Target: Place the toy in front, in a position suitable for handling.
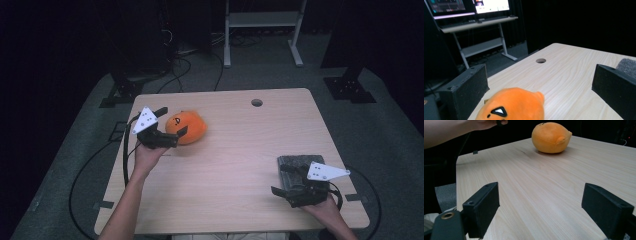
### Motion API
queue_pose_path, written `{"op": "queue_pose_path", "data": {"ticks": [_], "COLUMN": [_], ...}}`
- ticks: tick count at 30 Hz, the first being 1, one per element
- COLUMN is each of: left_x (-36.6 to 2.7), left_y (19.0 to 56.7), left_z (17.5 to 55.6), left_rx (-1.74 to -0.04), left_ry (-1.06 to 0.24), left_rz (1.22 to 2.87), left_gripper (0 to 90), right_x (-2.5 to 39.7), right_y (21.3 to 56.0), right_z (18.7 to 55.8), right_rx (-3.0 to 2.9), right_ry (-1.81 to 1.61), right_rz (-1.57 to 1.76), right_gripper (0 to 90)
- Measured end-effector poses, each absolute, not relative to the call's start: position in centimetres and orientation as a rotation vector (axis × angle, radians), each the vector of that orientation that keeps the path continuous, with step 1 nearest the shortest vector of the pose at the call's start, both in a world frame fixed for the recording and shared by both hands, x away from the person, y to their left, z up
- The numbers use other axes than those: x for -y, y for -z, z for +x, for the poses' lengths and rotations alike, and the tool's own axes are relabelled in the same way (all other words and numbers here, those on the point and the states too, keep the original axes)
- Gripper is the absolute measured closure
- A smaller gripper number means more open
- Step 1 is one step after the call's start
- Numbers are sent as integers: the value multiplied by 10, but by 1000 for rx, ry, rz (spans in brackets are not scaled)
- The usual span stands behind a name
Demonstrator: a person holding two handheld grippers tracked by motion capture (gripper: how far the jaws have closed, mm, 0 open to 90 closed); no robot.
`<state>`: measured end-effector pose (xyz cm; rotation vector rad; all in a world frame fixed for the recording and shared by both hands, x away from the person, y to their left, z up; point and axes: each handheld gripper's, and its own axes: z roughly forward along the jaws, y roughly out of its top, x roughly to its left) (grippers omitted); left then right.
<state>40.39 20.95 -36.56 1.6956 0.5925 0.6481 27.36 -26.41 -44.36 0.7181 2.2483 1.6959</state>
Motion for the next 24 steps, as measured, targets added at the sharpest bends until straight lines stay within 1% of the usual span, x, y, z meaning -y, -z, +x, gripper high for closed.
{"op": "queue_pose_path", "data": {"ticks": [1,4,5,10,20,23,24], "left_x": [-211,-214,-215,-216,-214,-213,-215], "left_y": [368,373,379,395,425,437,443], "left_z": [415,423,432,450,470,476,477], "left_rx": [-606,-622,-645,-695,-769,-806,-818], "left_ry": [-650,-655,-639,-630,-631,-601,-575], "left_rz": [1710,1691,1680,1698,1777,1826,1816], "left_gripper": [0,0,0,0,0,0,43], "right_x": [265,265,265,264,267,267,268], "right_y": [443,443,443,443,442,441,441], "right_z": [273,273,274,275,276,276,276], "right_rx": [-2246,-2246,-2246,-2254,-2243,-2240,-2236], "right_ry": [-1696,-1697,-1700,-1694,-1705,-1704,-1708], "right_rz": [710,711,713,706,709,707,705], "right_gripper": [137,136,137,137,137,137,137]}}
